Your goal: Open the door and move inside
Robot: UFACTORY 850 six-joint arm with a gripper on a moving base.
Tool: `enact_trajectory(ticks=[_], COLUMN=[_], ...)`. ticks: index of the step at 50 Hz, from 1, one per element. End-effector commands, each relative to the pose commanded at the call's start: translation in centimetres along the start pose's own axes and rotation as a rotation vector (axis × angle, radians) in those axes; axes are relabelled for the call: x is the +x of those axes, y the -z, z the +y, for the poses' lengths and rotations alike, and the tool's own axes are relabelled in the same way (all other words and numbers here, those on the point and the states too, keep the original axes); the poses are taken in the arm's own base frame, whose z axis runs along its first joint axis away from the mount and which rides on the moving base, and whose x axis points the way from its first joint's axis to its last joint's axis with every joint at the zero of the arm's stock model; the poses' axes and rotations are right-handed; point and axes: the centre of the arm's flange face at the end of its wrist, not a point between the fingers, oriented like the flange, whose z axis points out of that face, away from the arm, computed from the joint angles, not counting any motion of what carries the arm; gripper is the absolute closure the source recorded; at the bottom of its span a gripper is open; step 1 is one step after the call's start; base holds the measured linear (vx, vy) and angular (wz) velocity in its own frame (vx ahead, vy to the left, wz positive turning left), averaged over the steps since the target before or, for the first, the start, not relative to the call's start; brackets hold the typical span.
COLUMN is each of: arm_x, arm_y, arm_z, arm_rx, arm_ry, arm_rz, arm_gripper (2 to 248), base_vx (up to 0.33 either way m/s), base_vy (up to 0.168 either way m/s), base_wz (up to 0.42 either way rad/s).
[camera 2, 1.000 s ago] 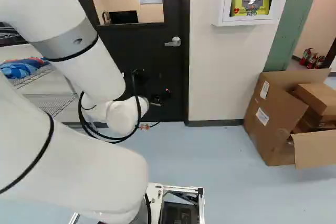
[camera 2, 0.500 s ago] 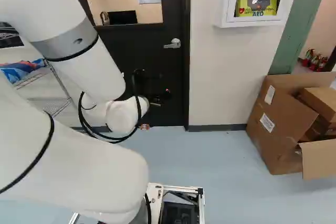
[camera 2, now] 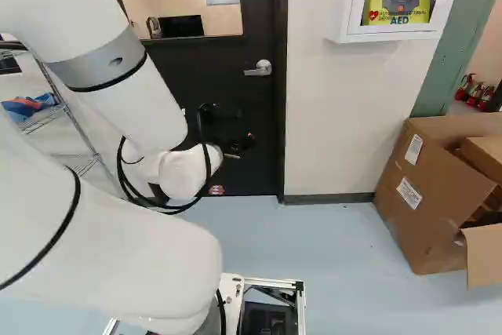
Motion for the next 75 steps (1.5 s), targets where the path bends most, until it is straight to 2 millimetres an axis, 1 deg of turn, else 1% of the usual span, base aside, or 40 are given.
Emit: enact_trajectory(ticks=[42, 59, 66, 75], arm_x=[0.0, 0.0, 0.3, 1.5], arm_y=[0.0, 0.0, -0.4, -1.6], arm_z=[0.0, 0.0, 0.0, 0.0], arm_rx=[0.0, 0.0, 0.0, 0.0], arm_ry=[0.0, 0.0, 0.0, 0.0], arm_rz=[0.0, 0.0, -0.001, 0.014], arm_gripper=[3, 3, 3, 3], base_vx=[0.178, 0.043, -0.003, 0.0], base_vy=[0.036, 0.012, -0.001, 0.0], base_wz=[-0.021, -0.006, 0.0, 0.0])
